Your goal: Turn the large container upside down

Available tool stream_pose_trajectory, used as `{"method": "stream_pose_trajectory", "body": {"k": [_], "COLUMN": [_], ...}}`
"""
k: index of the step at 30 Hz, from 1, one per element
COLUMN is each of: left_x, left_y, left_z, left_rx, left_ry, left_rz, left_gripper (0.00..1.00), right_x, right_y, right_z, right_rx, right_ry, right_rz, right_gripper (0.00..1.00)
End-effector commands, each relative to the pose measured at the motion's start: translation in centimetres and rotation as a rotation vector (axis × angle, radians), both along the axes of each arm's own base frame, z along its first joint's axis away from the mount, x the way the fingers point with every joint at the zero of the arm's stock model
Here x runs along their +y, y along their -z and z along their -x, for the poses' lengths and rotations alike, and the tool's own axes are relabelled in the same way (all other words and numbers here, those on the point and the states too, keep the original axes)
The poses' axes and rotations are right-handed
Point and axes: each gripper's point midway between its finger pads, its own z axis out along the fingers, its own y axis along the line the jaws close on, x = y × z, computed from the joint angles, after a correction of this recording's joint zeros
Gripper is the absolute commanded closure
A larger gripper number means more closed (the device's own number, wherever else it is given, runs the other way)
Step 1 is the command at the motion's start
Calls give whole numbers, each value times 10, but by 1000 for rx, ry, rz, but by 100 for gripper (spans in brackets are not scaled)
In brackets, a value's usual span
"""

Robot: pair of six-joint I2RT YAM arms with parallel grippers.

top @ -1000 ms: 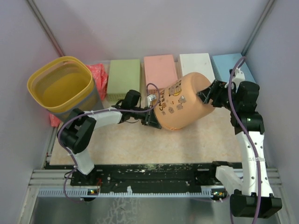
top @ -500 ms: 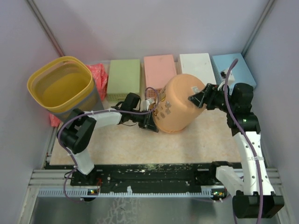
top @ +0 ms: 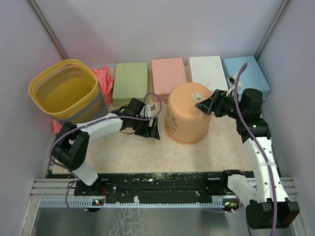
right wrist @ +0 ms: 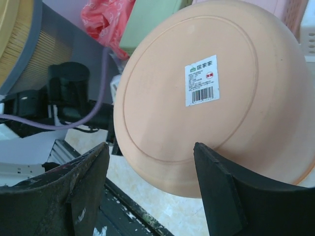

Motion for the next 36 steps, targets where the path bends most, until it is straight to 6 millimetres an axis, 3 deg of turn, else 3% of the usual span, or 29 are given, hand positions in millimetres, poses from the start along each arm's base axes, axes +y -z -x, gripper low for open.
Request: {"method": "stream_pose_trajectory", "body": {"k": [1,4,7,10,13,14,16,18,22,24,27,31,36], "left_x": [3,-20,-61,-114,-173,-191,-217,-224,-194,-166,-107,-42,5], "left_y": [-65,-102,-123,-136,-152,-148,-172,-187,-212,-225,-252,-337,-431], "left_z": [-45,-80,-91,-85,-79,-78,-72,-62,-63,-74,-102,-123,-105], "left_rx": [-219,-270,-260,-292,-298,-287,-311,-336,-456,-508,-485,-522,-816], "left_ry": [-146,-205,-83,58,171,206,285,347,352,296,144,-16,-96], "left_rz": [5,113,204,252,354,371,436,464,434,396,366,404,407], "left_gripper": [13,12,12,12,14,15,15,14,10,8,6,3,0], "right_x": [-21,-64,-89,-104,-117,-122,-133,-144,-142,-124,-80,-47,12], "right_y": [-46,-61,-79,-95,-125,-136,-151,-151,-134,-129,-130,-114,-80], "right_z": [-9,-14,-4,12,35,42,55,62,53,41,15,-18,-48], "right_rx": [-161,-166,-212,-270,-326,-353,-403,-420,-396,-384,-328,-267,-161], "right_ry": [142,416,559,635,691,712,765,820,802,705,489,366,283], "right_rz": [70,140,157,181,219,230,255,285,306,277,168,119,293], "right_gripper": [30,30,30,29,29,29,29,28,27,28,28,28,25]}}
